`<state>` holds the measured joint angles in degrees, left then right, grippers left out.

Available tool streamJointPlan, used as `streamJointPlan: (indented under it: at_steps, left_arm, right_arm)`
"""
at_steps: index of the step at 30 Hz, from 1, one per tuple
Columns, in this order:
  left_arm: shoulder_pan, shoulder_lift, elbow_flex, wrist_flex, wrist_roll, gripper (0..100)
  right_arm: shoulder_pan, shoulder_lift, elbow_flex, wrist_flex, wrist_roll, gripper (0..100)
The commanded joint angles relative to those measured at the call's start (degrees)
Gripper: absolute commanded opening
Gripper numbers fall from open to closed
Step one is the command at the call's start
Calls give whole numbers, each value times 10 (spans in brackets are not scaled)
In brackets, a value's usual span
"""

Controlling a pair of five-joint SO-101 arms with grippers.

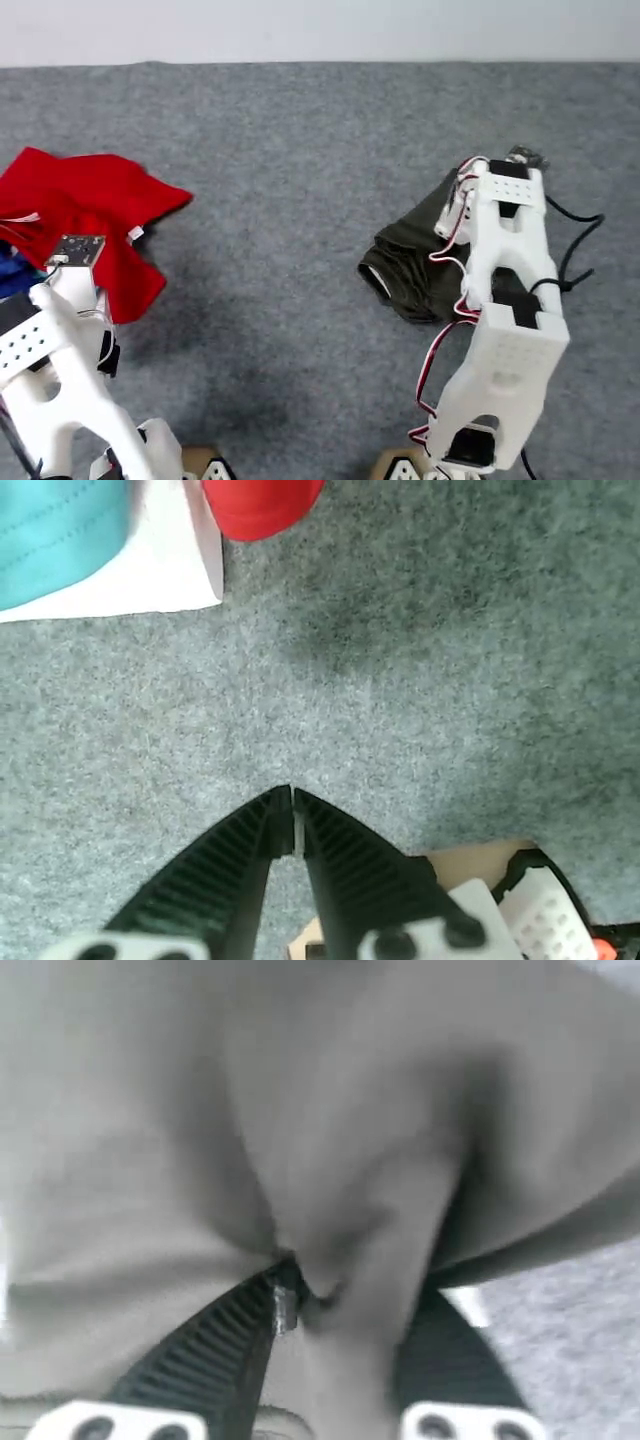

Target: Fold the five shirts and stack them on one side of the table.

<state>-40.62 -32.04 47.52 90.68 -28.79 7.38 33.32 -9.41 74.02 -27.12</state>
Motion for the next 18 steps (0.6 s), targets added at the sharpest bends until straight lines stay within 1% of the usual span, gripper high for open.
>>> streamJointPlan:
  at_steps: [1,3,5,15,18]
  left_arm:
    - [2,-14,-2,-7,0,5]
    - [2,-15,-2,-6,0,5]
    - [2,-15,-3,-6,0,5]
    - [2,-16,-3,-5,2,5]
    - [2,-16,-3,-5,2,5]
  right_arm:
    - [16,24,-11,-8,39,9]
    - [34,7,-11,3,76,10]
    - [53,-19,-11,15,135,9]
    - [209,-159,-11,27,513,9]
    - [258,-177,-11,21,601,9]
